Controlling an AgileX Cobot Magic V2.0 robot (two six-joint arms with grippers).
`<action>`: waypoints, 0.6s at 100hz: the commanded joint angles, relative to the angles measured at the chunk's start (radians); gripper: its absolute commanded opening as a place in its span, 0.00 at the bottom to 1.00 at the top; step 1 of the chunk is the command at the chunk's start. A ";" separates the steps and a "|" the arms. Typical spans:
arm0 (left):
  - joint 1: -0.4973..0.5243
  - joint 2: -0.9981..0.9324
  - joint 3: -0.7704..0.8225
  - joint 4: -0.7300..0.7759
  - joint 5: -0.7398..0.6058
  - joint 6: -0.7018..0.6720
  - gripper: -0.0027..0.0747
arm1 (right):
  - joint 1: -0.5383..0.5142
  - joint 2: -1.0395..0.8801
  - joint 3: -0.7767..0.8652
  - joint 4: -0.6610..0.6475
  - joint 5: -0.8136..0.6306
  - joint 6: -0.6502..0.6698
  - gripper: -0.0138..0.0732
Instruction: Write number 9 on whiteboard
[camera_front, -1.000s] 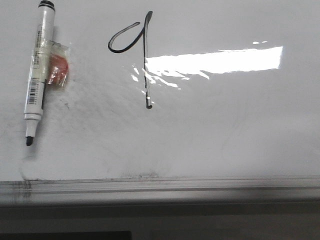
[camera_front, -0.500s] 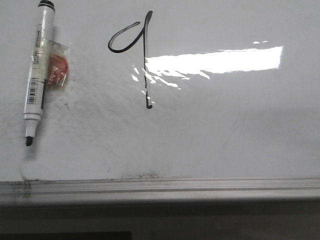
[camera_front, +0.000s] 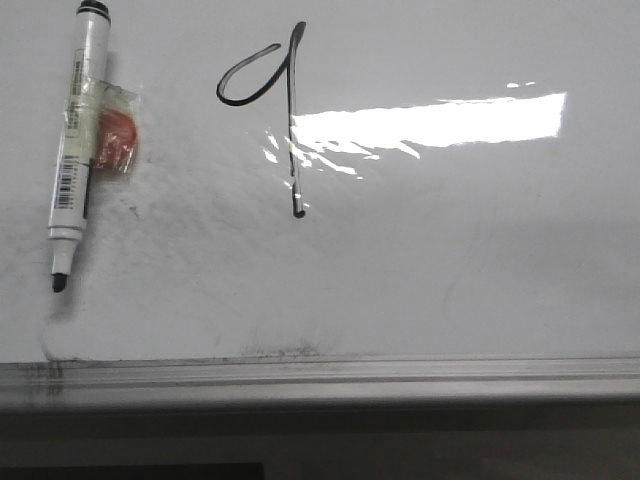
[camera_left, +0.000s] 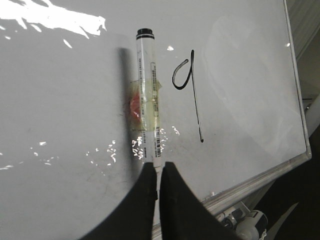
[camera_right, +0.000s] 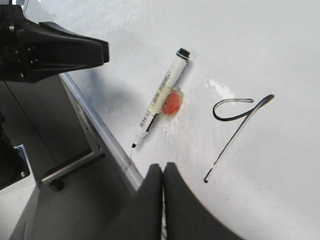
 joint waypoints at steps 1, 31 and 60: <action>0.012 0.011 -0.030 0.114 -0.040 0.000 0.01 | 0.001 0.010 -0.025 -0.010 -0.082 -0.001 0.09; 0.384 -0.001 0.076 0.643 -0.111 -0.418 0.01 | 0.001 0.010 -0.025 -0.010 -0.082 -0.001 0.09; 0.760 -0.202 0.097 0.955 0.133 -0.584 0.01 | 0.001 0.010 -0.025 -0.010 -0.082 -0.001 0.09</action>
